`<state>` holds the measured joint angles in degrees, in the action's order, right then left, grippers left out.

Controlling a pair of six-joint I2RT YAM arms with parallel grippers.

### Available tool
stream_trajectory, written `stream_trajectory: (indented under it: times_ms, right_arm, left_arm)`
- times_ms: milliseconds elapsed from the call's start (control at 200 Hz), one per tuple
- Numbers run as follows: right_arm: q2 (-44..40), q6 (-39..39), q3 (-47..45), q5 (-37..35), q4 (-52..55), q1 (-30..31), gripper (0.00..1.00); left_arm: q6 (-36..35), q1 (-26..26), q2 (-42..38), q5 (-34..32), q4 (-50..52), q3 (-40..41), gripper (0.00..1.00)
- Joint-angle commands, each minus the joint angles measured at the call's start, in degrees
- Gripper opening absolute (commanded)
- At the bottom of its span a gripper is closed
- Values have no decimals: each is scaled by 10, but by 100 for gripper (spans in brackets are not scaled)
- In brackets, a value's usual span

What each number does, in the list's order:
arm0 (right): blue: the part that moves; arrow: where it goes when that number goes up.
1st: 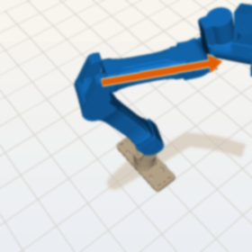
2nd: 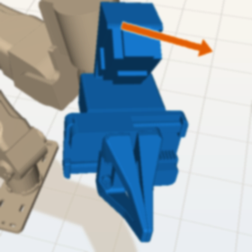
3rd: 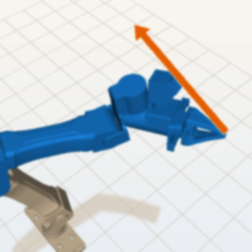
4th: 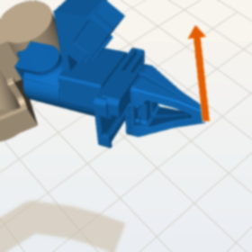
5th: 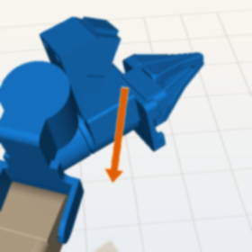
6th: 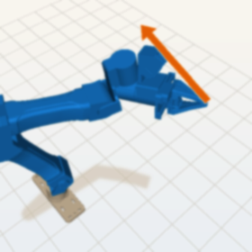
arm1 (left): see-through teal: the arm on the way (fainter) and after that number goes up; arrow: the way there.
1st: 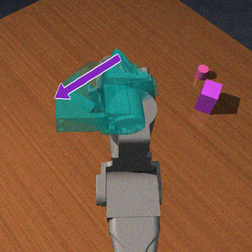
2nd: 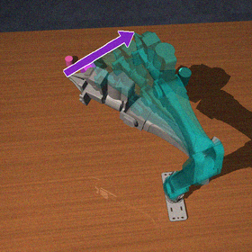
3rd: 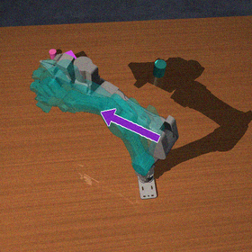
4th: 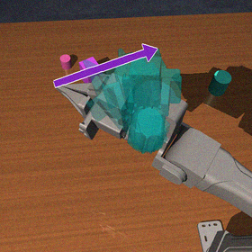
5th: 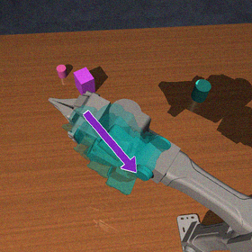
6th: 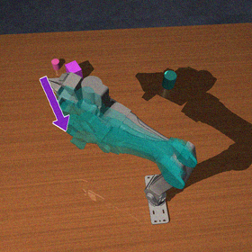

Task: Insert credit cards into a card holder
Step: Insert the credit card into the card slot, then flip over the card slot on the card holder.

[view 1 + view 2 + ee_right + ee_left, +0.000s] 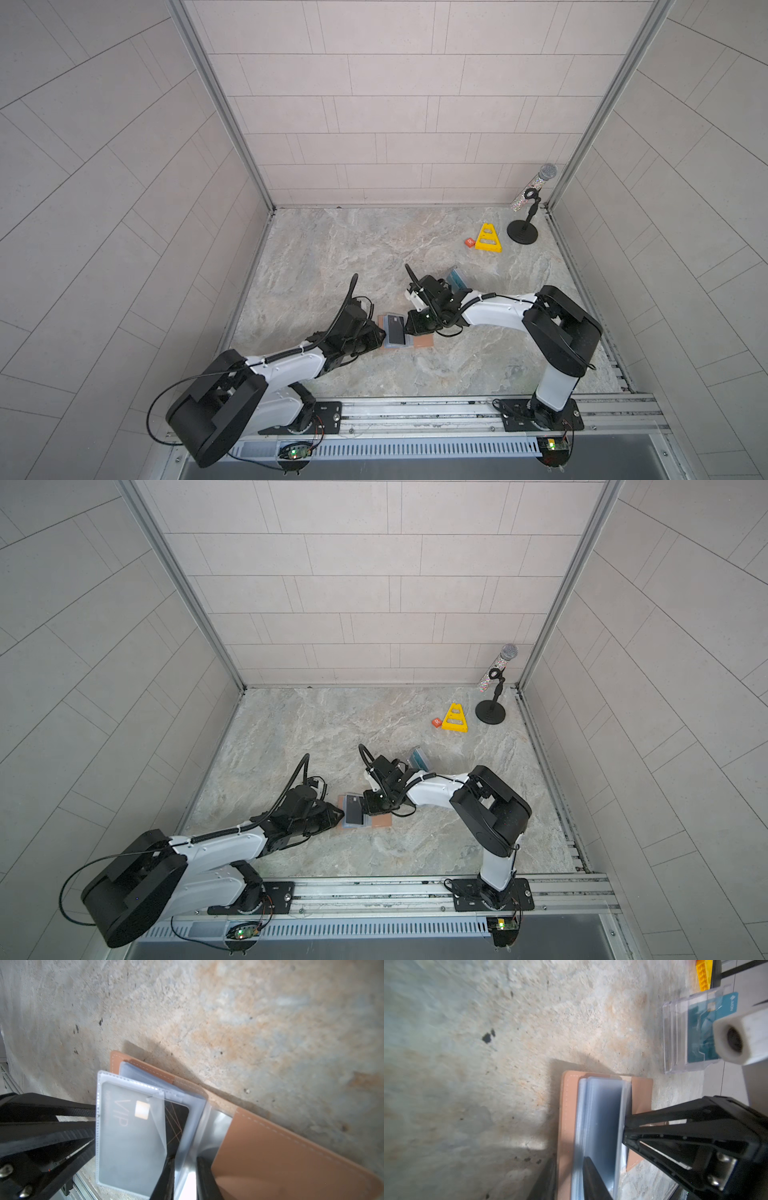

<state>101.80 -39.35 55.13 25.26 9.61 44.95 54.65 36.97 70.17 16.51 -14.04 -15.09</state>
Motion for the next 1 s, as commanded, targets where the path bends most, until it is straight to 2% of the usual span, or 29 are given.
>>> stream_trajectory:
  times_ms: [0, 475, 586, 821, 996]
  right_arm:
    - [18, 4, -11, -19, 14, -2, 21]
    - [-2, -5, -15, -8, 0, -2, 23]
    - [5, -4, -15, -8, -3, -2, 23]
    - [26, -12, -27, -17, -17, -2, 20]
    - [31, -16, -32, -19, -23, -3, 18]
  left_arm:
    - [0, -1, 19, 37, -23, -6, 24]
    - [-5, -1, -40, 34, 3, -3, 0]
    - [-12, -1, -49, 19, 35, -9, 1]
    - [-44, -1, -75, -26, 132, -32, 18]
    - [-61, -1, -86, -24, 153, -41, 23]
